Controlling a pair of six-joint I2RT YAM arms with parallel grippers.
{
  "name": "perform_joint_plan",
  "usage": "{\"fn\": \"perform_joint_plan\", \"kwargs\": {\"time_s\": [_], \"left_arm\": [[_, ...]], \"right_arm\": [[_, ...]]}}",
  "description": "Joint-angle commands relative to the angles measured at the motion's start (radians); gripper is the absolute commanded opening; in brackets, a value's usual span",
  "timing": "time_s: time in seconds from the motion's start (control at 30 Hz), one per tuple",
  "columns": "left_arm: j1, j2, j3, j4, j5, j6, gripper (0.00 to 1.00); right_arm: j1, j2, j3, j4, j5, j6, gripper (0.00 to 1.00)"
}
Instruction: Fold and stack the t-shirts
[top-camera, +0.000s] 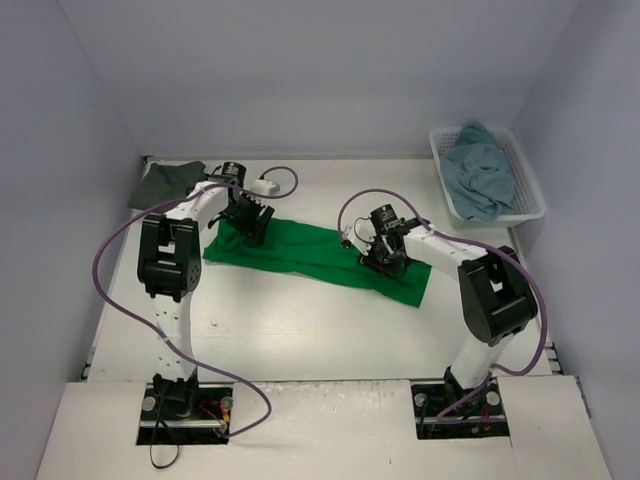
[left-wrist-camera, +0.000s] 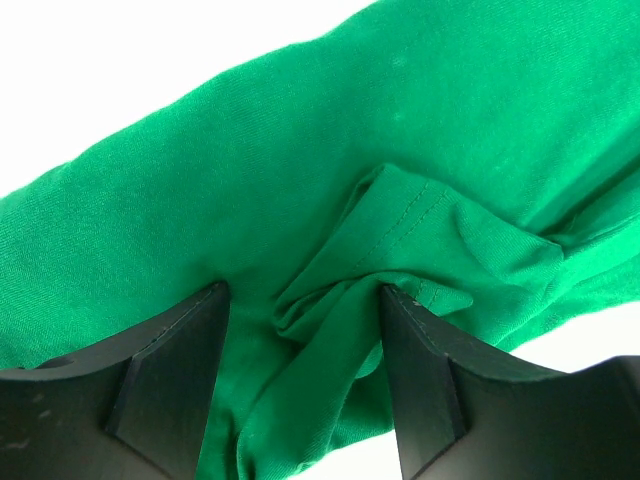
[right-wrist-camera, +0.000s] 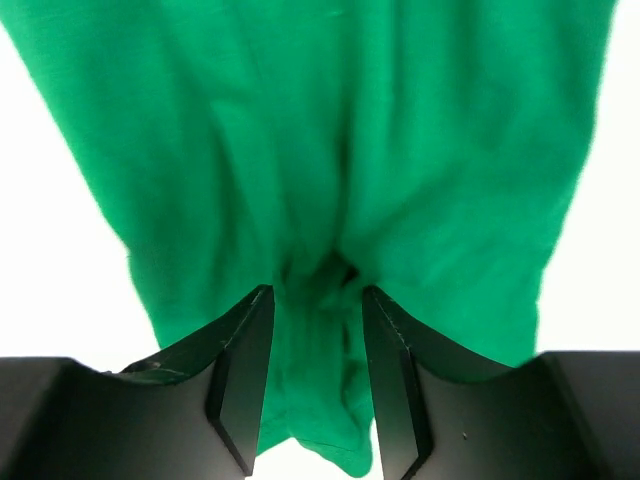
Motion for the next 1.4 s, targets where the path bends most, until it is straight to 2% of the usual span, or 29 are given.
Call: {"fn": "perform_joint_plan", "kwargs": {"time_s": [0.0,0.1,0.23,0.4,0.73,0.83,1.03,1.27,1.37], "left_arm": [[0.010,0.005,0.050,-0.024,-0.025,0.015,0.56],[0.010,0.036,0.085,-0.026,-0.041,0.018,0.56],[0.010,0.121,0.195,-0.062,-0.044,0.013,0.56],[0.010,0.204,0.312,-0.084,-0.027,-0.036,0.56],[-0.011,0.367,0.550,-0.092,0.014,-0.180,0.56],[-0.044,0.433,0.671,-0.193,-0.015,-0.154,0.56],[-0.087,0.396,0.654,-0.158,0.008,-0.189,0.56],[-0.094,0.508,0.877,-0.202,0.123,-0.330,0.66],[-0.105,0.542,0.915,-0.190,0.155,-0.396,0.72]], "right_arm": [[0.012,0.038,0.067,-0.021,0.112,0.025,0.37],[0.041,0.073,0.059,-0.048,0.109,0.021,0.33],[0.099,0.104,0.029,-0.054,0.096,0.013,0.16],[0.175,0.127,0.004,-0.079,0.077,0.003,0.06],[0.418,0.113,-0.051,-0.114,0.039,0.039,0.05],[0.507,0.104,-0.054,-0.117,0.021,0.062,0.05],[0.633,0.106,-0.007,-0.120,-0.004,0.102,0.06],[0.696,0.165,0.076,-0.117,-0.046,0.133,0.09],[0.704,0.198,0.110,-0.116,-0.042,0.144,0.13]]}}
